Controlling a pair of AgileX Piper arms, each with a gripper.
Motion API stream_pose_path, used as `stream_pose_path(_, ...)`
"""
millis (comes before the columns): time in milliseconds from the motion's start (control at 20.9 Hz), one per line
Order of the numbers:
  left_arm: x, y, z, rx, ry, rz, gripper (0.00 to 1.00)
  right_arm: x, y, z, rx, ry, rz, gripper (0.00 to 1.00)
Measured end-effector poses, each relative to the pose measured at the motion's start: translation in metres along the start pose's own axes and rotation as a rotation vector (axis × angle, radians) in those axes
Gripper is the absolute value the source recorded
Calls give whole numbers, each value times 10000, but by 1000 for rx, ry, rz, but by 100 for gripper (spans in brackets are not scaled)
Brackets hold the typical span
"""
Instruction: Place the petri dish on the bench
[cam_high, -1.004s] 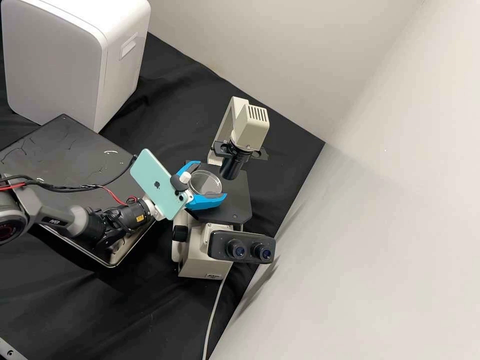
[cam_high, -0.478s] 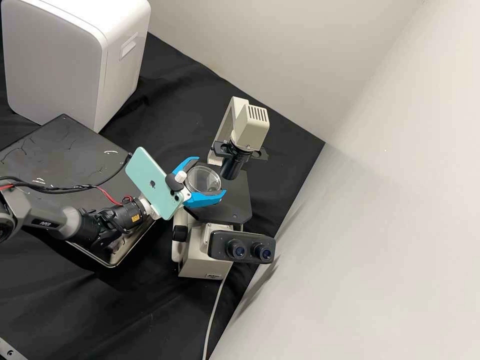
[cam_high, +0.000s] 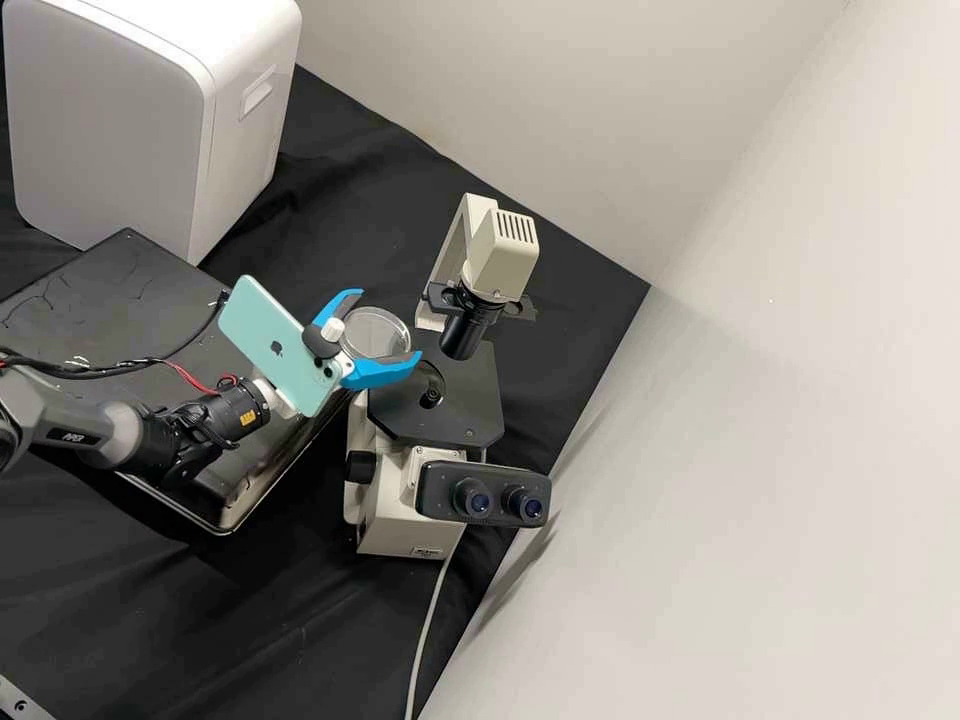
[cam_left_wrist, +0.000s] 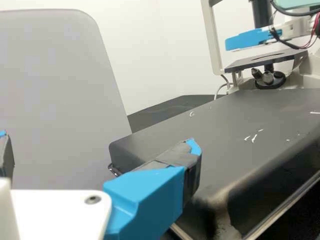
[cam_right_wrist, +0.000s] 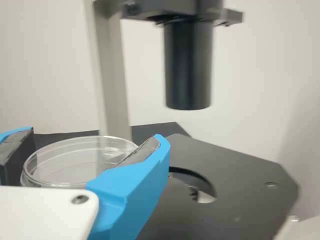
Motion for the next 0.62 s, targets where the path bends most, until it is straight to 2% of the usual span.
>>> stream_pose_path(191,0,0,0,0,0,0,100,-47,-119,-116,10,29,-35,0)
stream_pose_path(478,0,0,0,0,0,0,100,-221,-298,-286,25,63,-82,0)
stream_pose_path(621,0,0,0,0,0,0,100,-293,-358,-374,21,97,-98,0)
